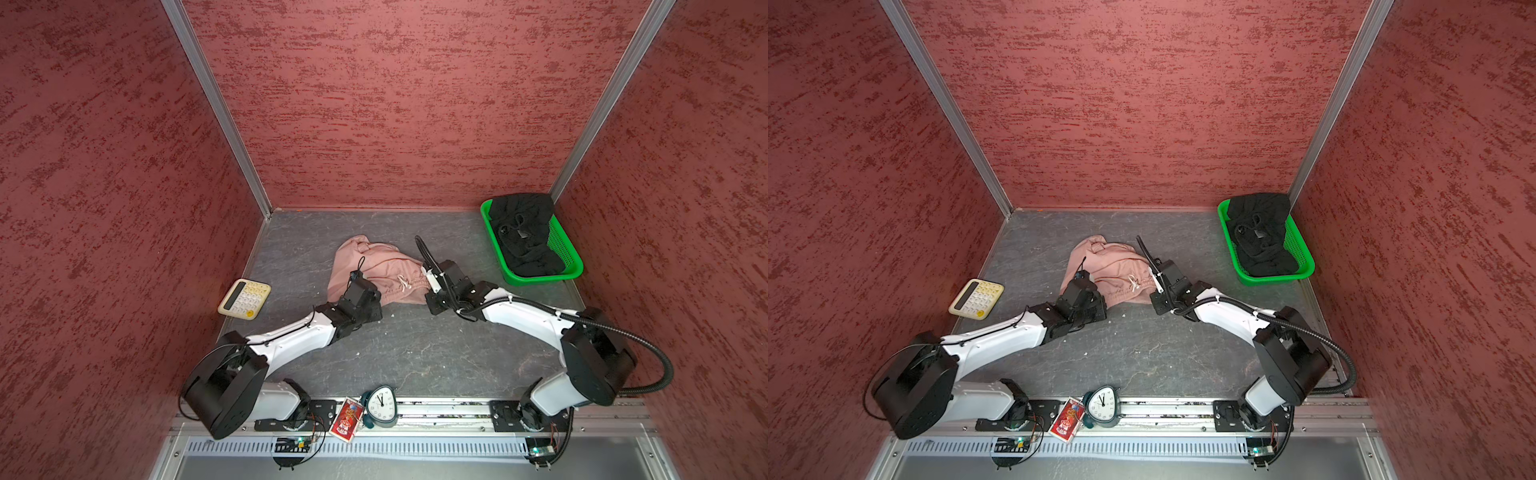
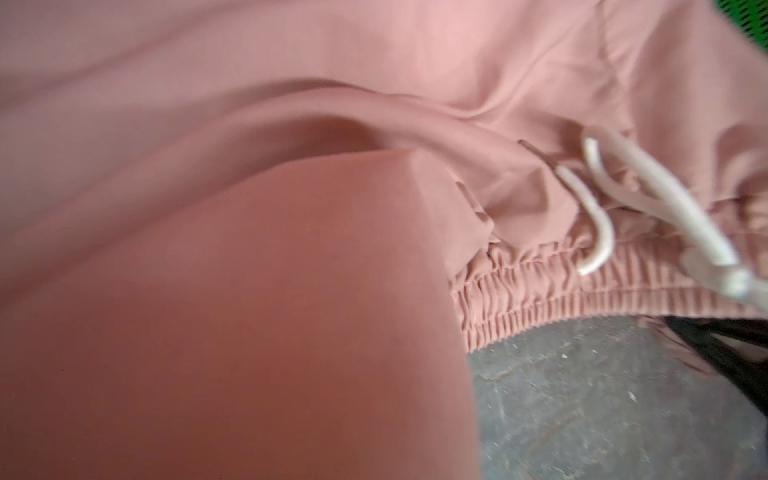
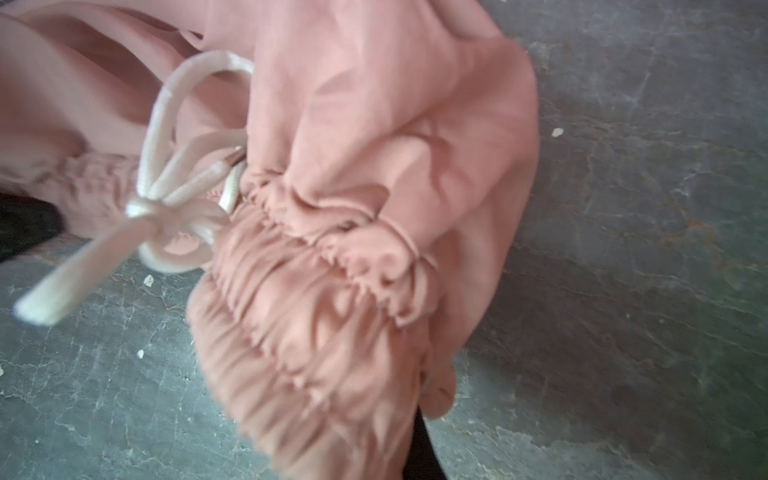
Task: Fold and stack the shorts
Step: 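Lift the waistband with both grippers and raise the shorts off the table, then swing the held shorts away from the robot and lay them flat on the table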
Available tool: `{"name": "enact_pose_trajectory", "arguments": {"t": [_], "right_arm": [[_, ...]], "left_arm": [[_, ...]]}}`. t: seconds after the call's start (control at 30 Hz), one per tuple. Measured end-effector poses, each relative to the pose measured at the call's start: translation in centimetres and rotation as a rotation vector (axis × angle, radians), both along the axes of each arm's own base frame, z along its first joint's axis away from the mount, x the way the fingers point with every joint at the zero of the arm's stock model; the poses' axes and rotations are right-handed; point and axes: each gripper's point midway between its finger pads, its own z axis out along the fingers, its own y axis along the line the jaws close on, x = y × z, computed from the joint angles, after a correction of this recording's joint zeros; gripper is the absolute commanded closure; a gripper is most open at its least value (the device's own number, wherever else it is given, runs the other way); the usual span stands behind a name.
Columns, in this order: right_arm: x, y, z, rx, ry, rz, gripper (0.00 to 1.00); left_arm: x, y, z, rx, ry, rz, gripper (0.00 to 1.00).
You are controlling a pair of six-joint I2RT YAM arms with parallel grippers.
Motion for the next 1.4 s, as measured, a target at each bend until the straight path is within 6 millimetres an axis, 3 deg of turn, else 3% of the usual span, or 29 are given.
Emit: {"name": "enact_pose_trajectory", "arguments": {"t": [0.1, 0.17, 0.27, 0.37, 0.47, 0.57, 0.67, 0.77, 0.9, 1.07, 1.17, 1.27, 1.4], "right_arm": [[0.7, -0.9, 2.0, -0.019, -0.034, -0.015, 1.0], [1.8, -1.6, 5.0, -0.019, -0.089, -0.03, 1.0], [4.1, -1.9, 11.5, 0.018, -0.229, -0.049, 1.0], [5.2, -2.0, 18.3, 0.063, -0.373, -0.055, 1.0], [4.7, -2.6, 24.3, 0.107, -0.492, -0.049, 1.0], [3.4, -3.4, 29.5, 0.142, -0.587, -0.035, 1.0], [2.3, -4.0, 32.8, 0.15, -0.64, -0.016, 1.0], [1.3, -4.4, 33.9, 0.136, -0.646, 0.008, 1.0], [0.2, -4.4, 33.6, 0.118, -0.614, 0.046, 1.0], [-1.5, -4.3, 33.2, 0.134, -0.568, 0.099, 1.0], [-2.2, -4.2, 33.5, 0.144, -0.555, 0.121, 1.0], [-0.9, -4.3, 32.8, 0.129, -0.532, 0.11, 1.0], [4.9, -5.0, 29.4, 0.096, -0.46, 0.049, 1.0]], "left_arm": [[1.4, 0.6, 6.2, -0.05, -0.063, -0.015, 1.0], [3.1, 1.8, 11.5, -0.093, -0.117, -0.013, 1.0], [4.7, 3.2, 18.5, -0.112, -0.186, -0.034, 1.0], [4.9, 3.0, 25.1, -0.099, -0.277, -0.098, 1.0], [3.8, 3.2, 30.2, -0.076, -0.374, -0.154, 1.0], [2.5, 3.9, 34.0, -0.05, -0.458, -0.193, 1.0], [1.4, 4.3, 36.3, -0.044, -0.513, -0.241, 1.0], [0.5, 5.1, 37.4, -0.072, -0.517, -0.269, 1.0], [-0.4, 6.2, 37.6, -0.08, -0.475, -0.258, 1.0], [-1.4, 6.4, 36.1, -0.079, -0.387, -0.263, 1.0], [-0.8, 6.2, 34.2, -0.081, -0.302, -0.27, 1.0], [1.5, 6.0, 31.3, -0.071, -0.209, -0.259, 1.0], [6.6, 6.1, 26.6, -0.078, -0.1, -0.232, 1.0]]}}
